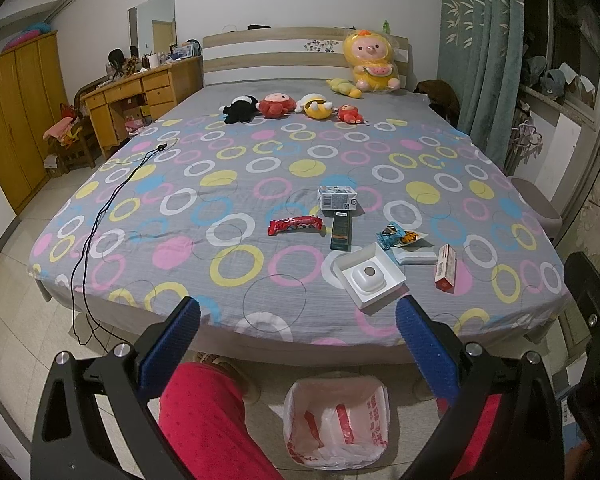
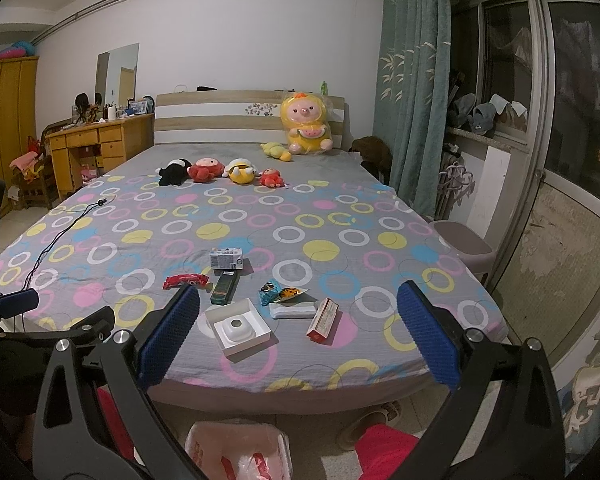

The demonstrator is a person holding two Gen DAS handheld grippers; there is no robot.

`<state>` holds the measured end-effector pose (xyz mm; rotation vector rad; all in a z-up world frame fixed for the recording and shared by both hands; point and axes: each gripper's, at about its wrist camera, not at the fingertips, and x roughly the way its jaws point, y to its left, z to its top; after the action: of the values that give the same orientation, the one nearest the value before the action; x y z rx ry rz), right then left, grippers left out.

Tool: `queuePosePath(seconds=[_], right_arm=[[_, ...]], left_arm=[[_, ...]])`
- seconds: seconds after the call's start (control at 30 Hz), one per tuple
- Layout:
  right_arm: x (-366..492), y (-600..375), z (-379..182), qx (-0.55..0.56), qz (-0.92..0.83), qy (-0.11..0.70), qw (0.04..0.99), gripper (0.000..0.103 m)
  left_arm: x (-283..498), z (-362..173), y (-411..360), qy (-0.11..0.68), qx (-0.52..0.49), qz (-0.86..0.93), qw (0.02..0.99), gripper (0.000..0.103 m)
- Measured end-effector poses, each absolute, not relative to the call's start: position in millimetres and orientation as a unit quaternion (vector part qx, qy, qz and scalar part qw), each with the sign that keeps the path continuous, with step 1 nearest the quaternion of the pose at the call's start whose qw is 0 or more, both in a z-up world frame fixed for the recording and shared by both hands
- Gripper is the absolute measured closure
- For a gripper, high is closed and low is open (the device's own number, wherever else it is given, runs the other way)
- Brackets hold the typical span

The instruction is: Collect trash

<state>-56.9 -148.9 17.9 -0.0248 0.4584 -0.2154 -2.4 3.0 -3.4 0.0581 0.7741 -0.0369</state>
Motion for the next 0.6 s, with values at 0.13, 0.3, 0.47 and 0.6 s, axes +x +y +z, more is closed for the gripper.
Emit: queuePosePath(seconds=[0.13,0.3,0.47,0.6], right_arm=[[-57,-148,18,-0.012,-0.104,0.227,0.968,0.006],[-56,-141,15,-0.012,-0.103,0.228,0.968,0.006],[-56,-135,8,-0.011,-0.1,0.234,0.967,0.006],[-50,-144,4,-0.01,-0.098,0.24,0.966,0.006]], left_arm=[[-2,-4,4,0.381,0.024,-0.023,0.924,0.007],[-2,-5,2,0.381,0.02,-0.026,0.924,0.007],[-2,-6,1,0.381,0.019,-0.027,0.924,0.007],[-2,-7,-1,0.381,0.019,-0.029,0.924,0.007]])
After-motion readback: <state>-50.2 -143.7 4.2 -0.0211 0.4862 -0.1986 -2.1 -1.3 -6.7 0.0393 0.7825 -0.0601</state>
